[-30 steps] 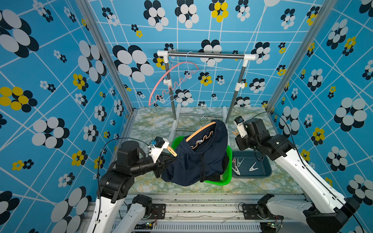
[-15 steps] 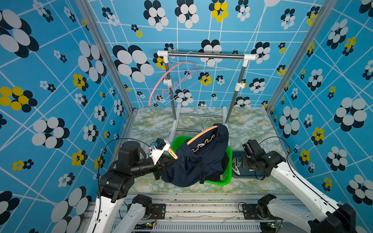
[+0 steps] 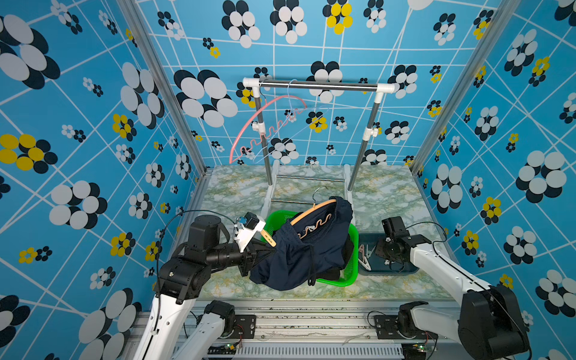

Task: Remove the clothespins securing shorts to the hanger
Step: Place the clothespin in the storage box.

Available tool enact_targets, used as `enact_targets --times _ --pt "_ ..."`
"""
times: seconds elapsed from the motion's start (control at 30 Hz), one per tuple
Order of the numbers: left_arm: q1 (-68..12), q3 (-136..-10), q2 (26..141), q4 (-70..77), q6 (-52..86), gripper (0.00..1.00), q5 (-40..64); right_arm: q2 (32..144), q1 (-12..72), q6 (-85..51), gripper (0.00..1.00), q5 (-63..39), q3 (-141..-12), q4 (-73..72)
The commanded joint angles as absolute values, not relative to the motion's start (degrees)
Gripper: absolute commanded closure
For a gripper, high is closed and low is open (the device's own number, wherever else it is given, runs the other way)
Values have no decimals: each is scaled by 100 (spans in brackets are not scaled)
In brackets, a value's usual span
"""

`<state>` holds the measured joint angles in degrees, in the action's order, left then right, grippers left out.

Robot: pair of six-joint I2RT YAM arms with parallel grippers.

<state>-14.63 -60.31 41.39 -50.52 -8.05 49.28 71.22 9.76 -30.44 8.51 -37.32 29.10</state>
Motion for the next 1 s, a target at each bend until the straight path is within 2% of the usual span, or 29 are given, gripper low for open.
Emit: enact_targets --times 0.0,0.1,0.4,0.57,0.8,0.97 --pt "-1437 -6002 4157 -4518 -748 100 5274 7376 817 -2922 84 542 -3791 2296" --pt "-1439 -5955 4184 -4447 -679 100 5219 7653 750 -2858 79 536 -4013 2219" --pt "-1441 -5792 4159 -4033 -440 100 5076 8331 377 -2609 74 519 -4609 2144" --pt "-1441 -5774 4123 -3964 -387 100 5028 8519 297 -2481 62 454 -4996 2482" --pt "-1435 -5809 4028 -3964 -505 100 4966 7939 303 -2496 44 272 -5002 2989" --pt "-1441 -5754 3935 -3758 -585 100 4875 7122 299 -2426 43 -71 -4991 3348"
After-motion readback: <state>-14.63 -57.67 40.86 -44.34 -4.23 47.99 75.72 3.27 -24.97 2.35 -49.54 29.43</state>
